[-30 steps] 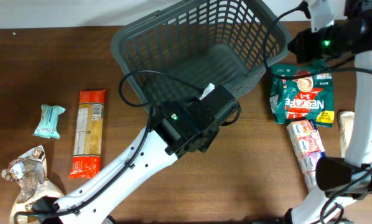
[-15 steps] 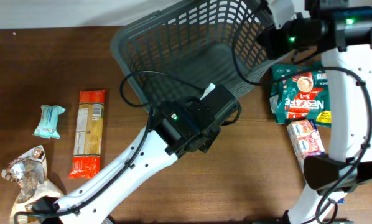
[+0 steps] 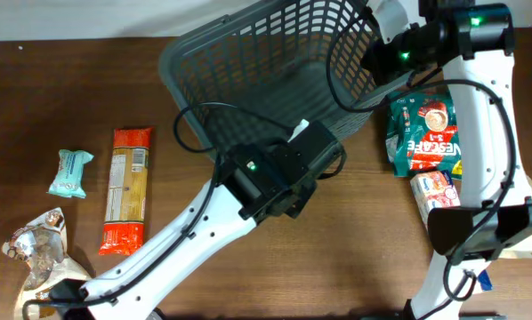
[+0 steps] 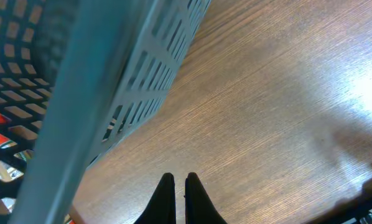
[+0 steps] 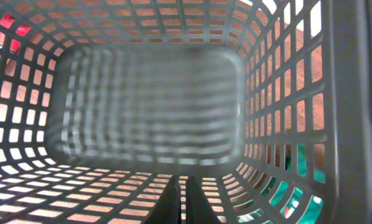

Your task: Pack container

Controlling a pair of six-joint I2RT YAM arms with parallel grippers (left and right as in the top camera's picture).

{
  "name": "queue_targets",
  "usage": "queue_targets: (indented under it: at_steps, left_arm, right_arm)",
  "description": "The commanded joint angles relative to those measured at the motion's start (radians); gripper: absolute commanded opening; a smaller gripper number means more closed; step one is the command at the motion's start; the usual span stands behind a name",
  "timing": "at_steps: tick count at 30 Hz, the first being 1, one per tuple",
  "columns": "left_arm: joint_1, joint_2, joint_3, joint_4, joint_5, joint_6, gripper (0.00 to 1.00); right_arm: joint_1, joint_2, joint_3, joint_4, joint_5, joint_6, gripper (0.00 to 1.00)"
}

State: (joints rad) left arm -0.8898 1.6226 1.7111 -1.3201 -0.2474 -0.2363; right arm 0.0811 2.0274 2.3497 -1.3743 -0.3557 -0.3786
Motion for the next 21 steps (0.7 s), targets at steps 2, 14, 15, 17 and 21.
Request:
queue_targets:
  at_steps: [2, 14, 15, 17, 21]
  left_arm:
    - [0.004, 0.046, -0.012, 0.002, -0.003, -0.018, 0.02]
    - [0.005, 0.069, -0.013, -0.001, -0.07, -0.015, 0.02]
    - [0.005, 0.069, -0.013, -0.001, -0.073, -0.012, 0.02]
    - [0.009, 0.069, -0.013, -0.002, -0.09, -0.009, 0.02]
    - [0.038, 0.069, -0.013, -0.003, -0.093, -0.002, 0.02]
  right_arm:
    - [-0.004, 0.034, 0.011, 0.006, 0.013, -0.011, 0.04]
    - [-0.004, 0.063, 0.011, -0.003, 0.028, -0.01, 0.04]
    - [-0.004, 0.063, 0.011, -0.012, 0.029, -0.01, 0.04]
    - [-0.004, 0.063, 0.011, -0.029, 0.035, -0.01, 0.04]
    - [-0.004, 0.062, 0.011, -0.051, 0.045, -0.01, 0.04]
